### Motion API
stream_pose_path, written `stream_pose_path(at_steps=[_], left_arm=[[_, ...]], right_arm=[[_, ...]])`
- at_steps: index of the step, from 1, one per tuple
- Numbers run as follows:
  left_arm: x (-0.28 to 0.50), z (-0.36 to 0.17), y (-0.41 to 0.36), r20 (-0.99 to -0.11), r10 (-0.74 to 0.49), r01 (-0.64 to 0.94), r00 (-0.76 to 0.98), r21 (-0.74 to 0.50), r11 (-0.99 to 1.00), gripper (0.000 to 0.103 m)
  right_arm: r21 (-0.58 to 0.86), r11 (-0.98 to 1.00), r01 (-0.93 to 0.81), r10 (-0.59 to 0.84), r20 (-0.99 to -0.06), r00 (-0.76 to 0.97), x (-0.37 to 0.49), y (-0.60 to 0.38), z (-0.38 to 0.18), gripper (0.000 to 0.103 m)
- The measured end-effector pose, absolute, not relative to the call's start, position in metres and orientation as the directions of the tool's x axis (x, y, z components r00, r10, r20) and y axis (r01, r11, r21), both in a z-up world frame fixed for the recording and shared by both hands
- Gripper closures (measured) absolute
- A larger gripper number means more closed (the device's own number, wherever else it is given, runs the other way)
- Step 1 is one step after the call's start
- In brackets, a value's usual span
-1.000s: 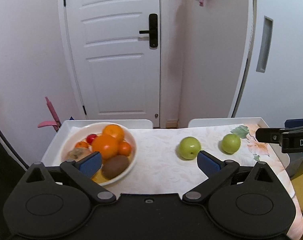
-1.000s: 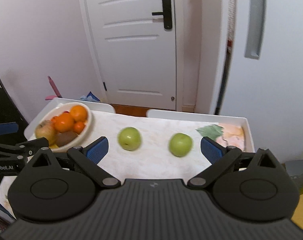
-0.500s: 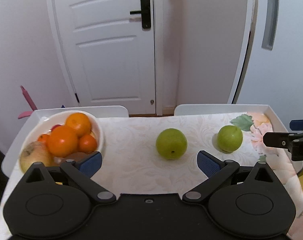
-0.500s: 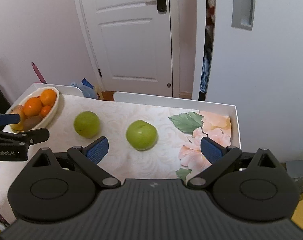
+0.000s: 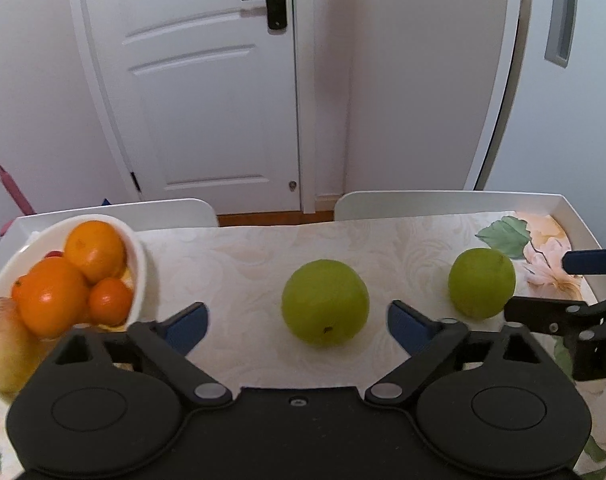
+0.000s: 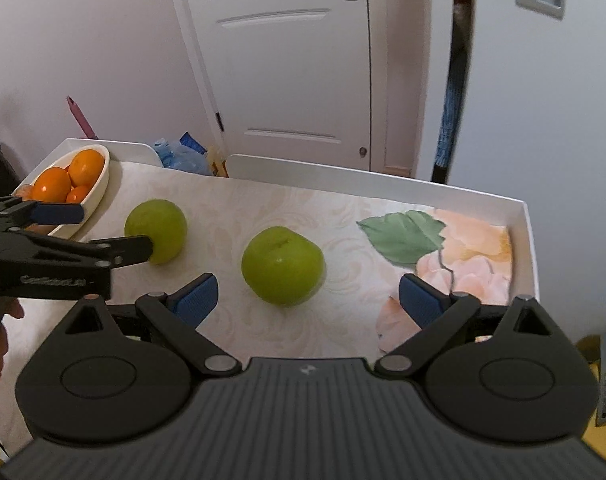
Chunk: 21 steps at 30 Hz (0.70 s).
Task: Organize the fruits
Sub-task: 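Move both grippers toward the two green apples on the table, then grasp a green apple with the left gripper while the right grasps the other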
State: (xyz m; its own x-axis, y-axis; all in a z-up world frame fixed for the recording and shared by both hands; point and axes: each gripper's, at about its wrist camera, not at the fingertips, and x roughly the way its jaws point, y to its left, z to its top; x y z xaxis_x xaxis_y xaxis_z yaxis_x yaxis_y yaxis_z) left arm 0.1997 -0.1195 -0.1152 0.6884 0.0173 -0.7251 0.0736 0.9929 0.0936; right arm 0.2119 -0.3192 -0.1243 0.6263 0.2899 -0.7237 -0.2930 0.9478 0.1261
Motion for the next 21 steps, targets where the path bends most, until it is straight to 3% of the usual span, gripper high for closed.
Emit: stream_pose_path(at_steps=[4,10,21], left_arm=[[0.212,-0.123,-0.124,-0.739,0.002,0.093,0.674,0.087,0.992,0.019],[0.221,-0.13,-0.126,-0.744,-0.028,0.113,0.667,0.064,0.992,0.043],[0.215,-0.129,-0.128,-0.749,-0.024,0.12,0.662,0.074,0.99,0.043]], right_arm=[[0.133,0.945,-0.297,0.297,-0.726,0.62,0.216,-0.317,-0.128,0.0],[0.142,0.943,-0.302,0.306,-0.728,0.613,0.223,-0.315,-0.133,0.0],[0.158,0.936,-0.314,0.326,-0.724,0.608,0.232,-0.306,-0.14,0.008]])
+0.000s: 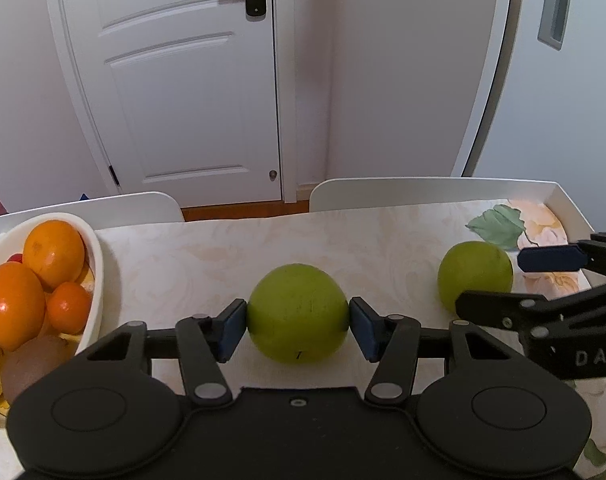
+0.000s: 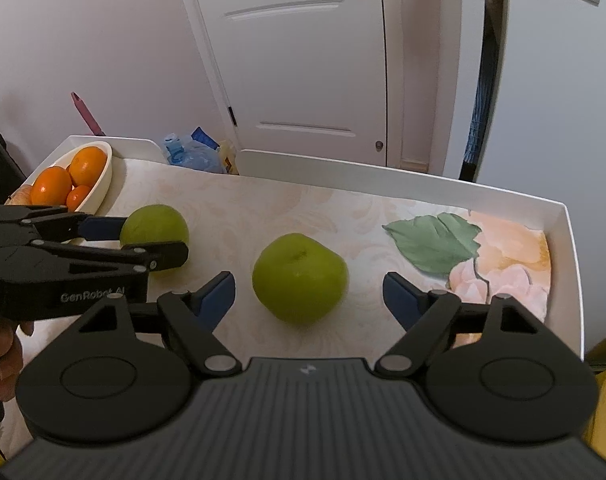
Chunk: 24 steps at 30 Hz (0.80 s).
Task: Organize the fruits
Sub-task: 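Grasp a green apple with the left gripper while the right grasps the other, then carry both green apples over the duck bowl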
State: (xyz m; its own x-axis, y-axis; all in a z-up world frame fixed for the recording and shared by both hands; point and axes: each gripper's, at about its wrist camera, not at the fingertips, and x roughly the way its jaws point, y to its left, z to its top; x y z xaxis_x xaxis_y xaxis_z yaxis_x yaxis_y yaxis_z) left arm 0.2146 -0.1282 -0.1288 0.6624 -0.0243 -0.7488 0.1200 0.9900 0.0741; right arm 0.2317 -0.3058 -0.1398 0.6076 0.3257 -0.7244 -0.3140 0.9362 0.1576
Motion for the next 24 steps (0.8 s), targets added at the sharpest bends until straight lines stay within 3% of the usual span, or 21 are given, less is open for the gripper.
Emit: stream_pose_path(at_steps=[10,11,24], left_arm=[[0.202,-0.128,-0.121,-0.753,-0.013,0.101,0.658,0.071,0.992,0.043],[0.2,-0.128,-0.121,-0.753,-0.011,0.099,0.658,0.072,0.992,0.043],[0.165,-0.096,-0.101,-0.726,-0.002,0.045,0.687,0.04,0.998,0.043]], right_arm=[[0.154,0.936,-0.318,0.326,-0.722,0.611,0.238,-0.299,-0.145,0.02],[0.151,0.934,-0.323,0.327,-0.724,0.608,0.239,-0.297,-0.145,0.033],[0.134,0.924,-0.359,0.347,-0.689,0.637,0.217,-0.279,-0.116,0.033]])
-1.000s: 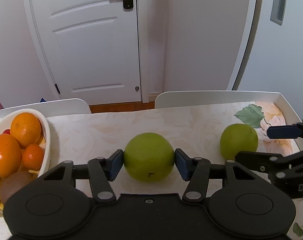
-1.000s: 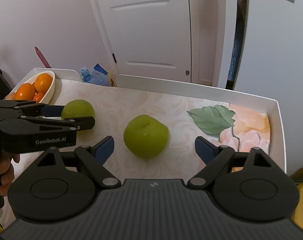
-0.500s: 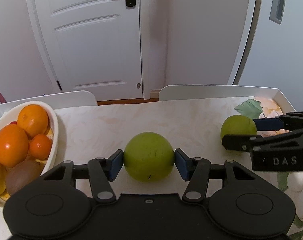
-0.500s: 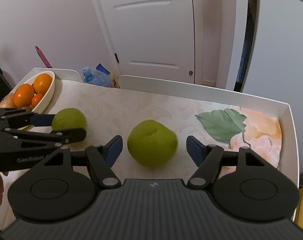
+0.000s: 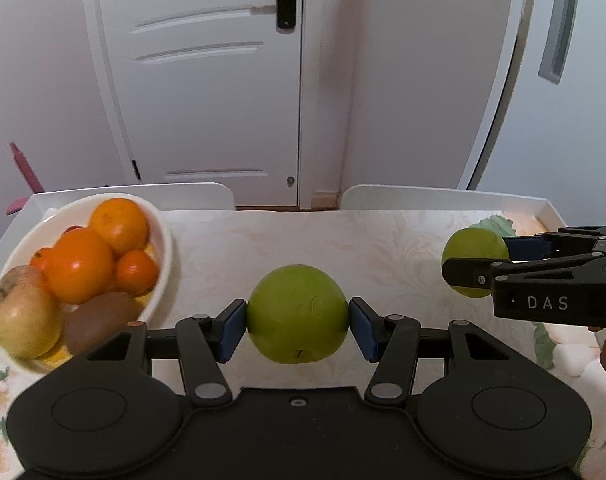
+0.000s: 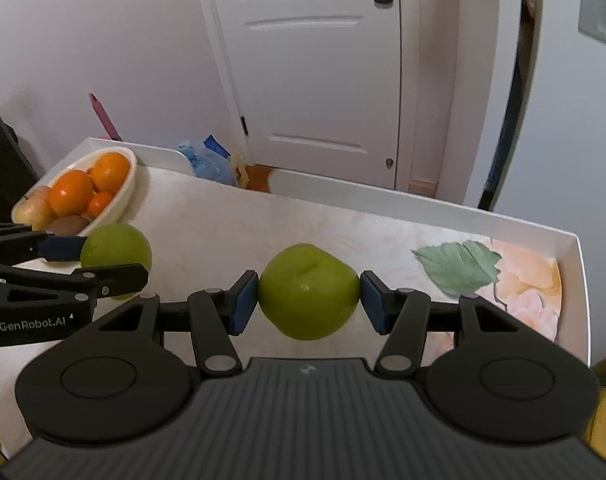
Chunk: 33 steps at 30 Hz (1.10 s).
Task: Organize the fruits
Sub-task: 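Carry both green apples over the duck bowl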
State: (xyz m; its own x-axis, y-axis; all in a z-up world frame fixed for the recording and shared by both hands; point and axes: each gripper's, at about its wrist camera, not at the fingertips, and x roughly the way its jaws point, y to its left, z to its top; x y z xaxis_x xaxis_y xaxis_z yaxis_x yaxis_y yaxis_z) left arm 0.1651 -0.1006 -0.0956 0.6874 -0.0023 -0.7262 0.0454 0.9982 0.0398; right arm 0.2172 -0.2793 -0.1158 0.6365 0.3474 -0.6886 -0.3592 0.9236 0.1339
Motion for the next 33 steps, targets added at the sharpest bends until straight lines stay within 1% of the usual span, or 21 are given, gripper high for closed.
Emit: stream_pose_path(at_steps=[10,18,33], left_arm=[[0.134,-0.059,-0.068,-0.697,0.008,-0.001,0.717,0.01,1.0,0.043],[0.118,-0.026,-0.024,-0.664,0.036,-0.04,0.746,0.009,0.999,0.043],[0.129,-0.004,0.079,-0.65,0.049,-0.052,0.759,0.015,0.999,0.043]], right_arm=[[0.143,0.902,-0.407,0.396,-0.65,0.649,0.194,-0.238,-0.074,0.033],[0.142,0.887,-0.44,0.426,-0.623,0.656,0.184,-0.187,-0.045,0.033],[0.17,0.881,-0.442,0.448,-0.598,0.664,0.202,-0.087,-0.026,0.033]])
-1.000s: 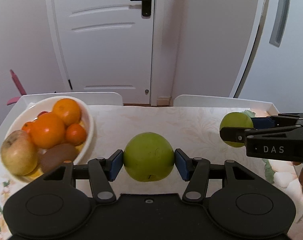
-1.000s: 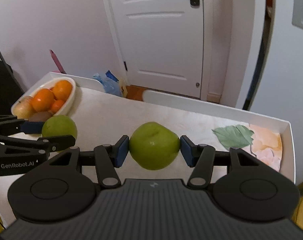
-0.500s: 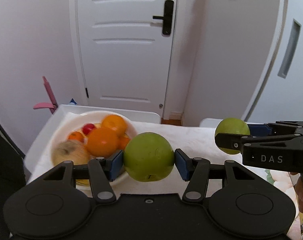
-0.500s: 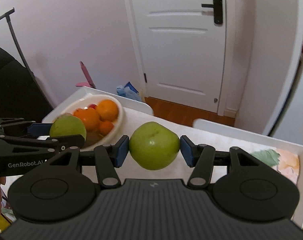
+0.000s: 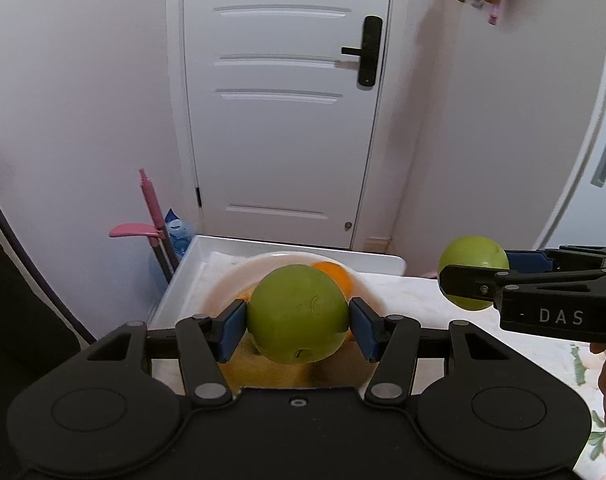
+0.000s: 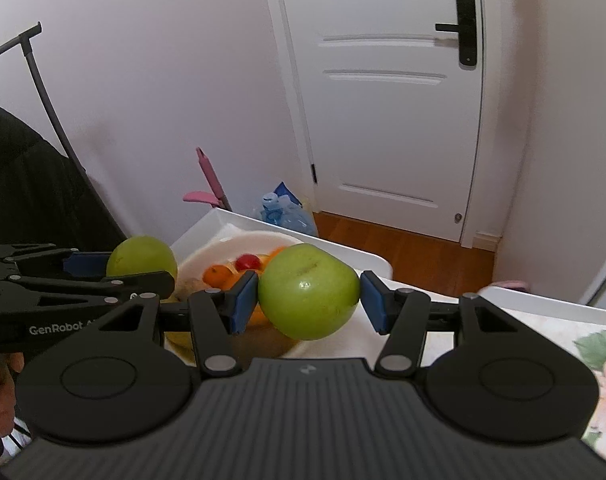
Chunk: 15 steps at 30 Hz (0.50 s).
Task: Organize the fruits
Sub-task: 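Carry both green apples over the duck bowl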
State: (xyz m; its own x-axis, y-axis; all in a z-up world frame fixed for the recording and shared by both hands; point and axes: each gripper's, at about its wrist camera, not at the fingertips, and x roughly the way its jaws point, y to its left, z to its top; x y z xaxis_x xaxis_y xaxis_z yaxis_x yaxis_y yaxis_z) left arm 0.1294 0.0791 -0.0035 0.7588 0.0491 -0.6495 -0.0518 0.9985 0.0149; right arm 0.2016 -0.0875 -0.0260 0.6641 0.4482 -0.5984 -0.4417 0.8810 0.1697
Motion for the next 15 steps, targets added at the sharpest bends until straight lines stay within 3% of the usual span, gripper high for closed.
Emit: stream_pose_path(at_steps=[15], left_arm=[[0.177,-0.024,0.146,-0.681,0.016,-0.022,0.732,0.0,1.0,0.043]], right_arm=[[0.168,0.897,-0.409,0.42,-0.613,0.67,0.236,-0.018,-0.036,0.033]])
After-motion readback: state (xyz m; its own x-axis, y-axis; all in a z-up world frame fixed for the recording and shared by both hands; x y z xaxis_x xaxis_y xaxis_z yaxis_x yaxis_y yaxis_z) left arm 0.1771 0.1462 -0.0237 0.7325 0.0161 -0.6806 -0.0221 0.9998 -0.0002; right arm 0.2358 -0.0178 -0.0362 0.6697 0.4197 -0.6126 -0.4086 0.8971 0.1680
